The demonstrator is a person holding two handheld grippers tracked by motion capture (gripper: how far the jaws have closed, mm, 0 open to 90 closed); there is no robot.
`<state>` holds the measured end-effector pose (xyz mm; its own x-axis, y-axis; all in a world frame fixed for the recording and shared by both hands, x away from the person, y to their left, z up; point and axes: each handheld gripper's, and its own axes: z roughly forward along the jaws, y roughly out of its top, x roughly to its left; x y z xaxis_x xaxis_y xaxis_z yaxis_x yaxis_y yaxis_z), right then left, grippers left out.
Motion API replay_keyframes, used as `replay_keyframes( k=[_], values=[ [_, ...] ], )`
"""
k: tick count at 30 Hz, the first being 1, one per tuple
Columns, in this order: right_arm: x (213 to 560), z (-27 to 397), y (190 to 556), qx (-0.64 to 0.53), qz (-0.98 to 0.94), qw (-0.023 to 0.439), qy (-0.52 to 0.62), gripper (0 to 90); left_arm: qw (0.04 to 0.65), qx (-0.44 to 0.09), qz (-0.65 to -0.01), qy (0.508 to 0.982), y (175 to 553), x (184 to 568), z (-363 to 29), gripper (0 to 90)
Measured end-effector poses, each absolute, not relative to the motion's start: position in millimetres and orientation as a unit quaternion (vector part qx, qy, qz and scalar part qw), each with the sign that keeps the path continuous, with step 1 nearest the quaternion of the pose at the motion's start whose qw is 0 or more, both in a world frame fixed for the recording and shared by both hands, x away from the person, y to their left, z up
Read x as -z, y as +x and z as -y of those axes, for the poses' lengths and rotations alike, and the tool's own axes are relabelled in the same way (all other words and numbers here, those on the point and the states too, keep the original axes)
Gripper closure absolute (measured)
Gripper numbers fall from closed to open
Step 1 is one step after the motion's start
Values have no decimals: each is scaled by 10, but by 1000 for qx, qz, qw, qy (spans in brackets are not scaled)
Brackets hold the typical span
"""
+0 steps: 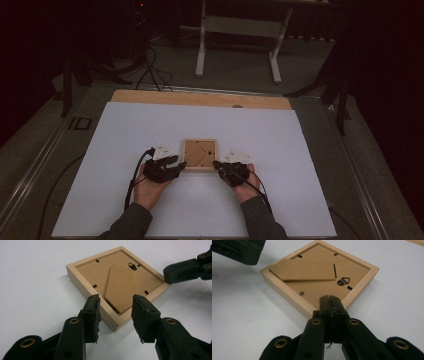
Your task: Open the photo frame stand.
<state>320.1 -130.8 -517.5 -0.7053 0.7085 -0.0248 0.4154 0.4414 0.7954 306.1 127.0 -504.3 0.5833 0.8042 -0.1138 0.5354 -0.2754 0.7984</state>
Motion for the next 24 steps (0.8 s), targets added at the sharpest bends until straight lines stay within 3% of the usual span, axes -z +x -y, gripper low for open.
replay_keyframes(
  k=[24],
  values=[
    [5180,1327,3213,-410,-828,173,341,891,396,-164,-413,803,3235,5089,-1001,498]
  ],
)
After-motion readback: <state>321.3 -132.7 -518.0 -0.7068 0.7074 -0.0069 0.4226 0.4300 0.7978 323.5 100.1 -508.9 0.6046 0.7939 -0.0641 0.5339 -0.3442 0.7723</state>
